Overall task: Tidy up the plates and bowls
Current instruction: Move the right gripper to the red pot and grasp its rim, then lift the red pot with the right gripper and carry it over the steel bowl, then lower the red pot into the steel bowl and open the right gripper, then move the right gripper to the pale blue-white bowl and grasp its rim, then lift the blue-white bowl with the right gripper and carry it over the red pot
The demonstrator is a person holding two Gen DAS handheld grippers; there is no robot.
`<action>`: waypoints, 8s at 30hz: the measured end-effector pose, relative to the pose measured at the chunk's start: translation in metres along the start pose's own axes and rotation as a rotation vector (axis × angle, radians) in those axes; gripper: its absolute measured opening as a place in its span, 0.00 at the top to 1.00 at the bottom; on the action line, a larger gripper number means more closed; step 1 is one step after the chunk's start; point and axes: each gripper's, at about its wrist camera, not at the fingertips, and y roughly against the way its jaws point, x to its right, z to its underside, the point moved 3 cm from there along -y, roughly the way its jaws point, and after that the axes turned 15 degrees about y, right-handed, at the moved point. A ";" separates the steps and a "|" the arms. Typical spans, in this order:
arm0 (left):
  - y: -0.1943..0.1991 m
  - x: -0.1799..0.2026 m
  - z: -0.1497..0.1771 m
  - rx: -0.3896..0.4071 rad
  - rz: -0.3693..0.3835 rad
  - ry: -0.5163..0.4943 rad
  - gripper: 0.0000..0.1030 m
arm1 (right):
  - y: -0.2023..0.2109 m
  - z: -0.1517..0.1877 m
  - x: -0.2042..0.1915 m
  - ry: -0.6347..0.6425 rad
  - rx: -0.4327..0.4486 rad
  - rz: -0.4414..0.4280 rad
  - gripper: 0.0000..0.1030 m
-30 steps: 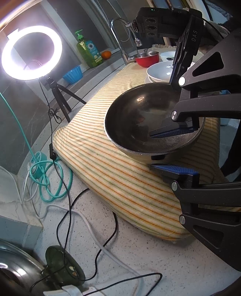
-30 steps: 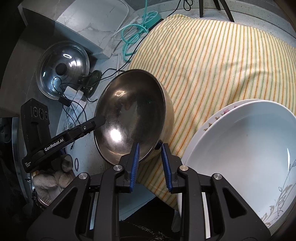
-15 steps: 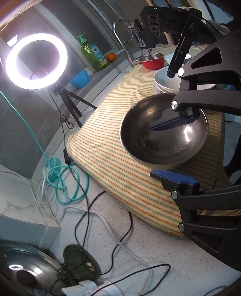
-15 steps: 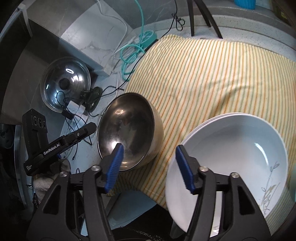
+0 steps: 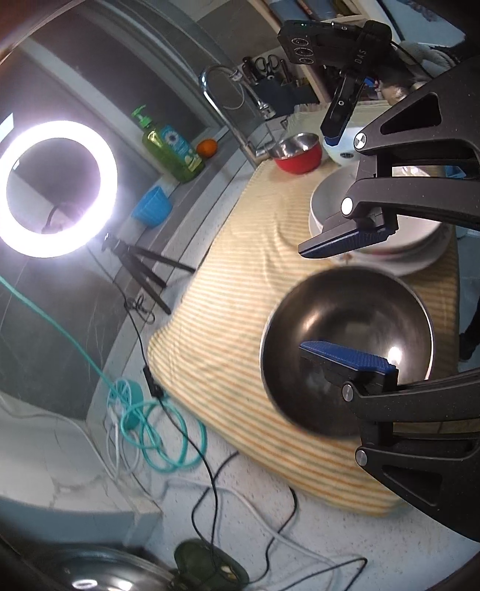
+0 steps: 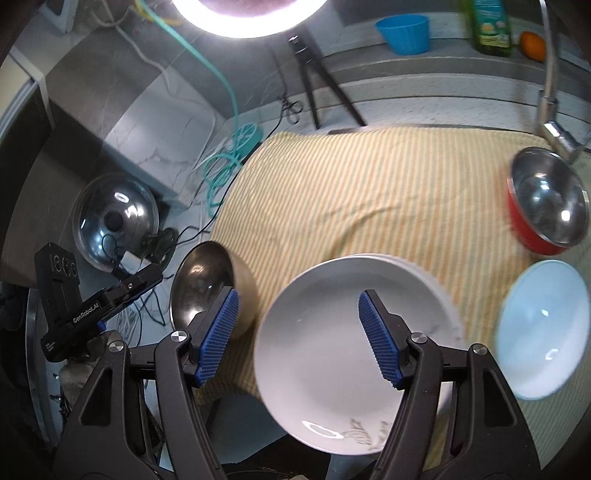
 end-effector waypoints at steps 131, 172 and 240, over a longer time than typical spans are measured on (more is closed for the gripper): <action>0.000 -0.066 0.011 -0.011 -0.082 0.175 0.82 | -0.134 -0.028 -0.102 0.312 -0.275 -0.174 0.88; 0.007 -0.058 0.003 0.028 -0.134 0.135 0.82 | -0.128 -0.036 -0.109 0.367 -0.255 -0.159 0.73; -0.164 0.198 0.147 -0.433 0.133 -0.335 0.71 | 0.064 0.102 0.188 -0.215 -0.067 0.175 0.73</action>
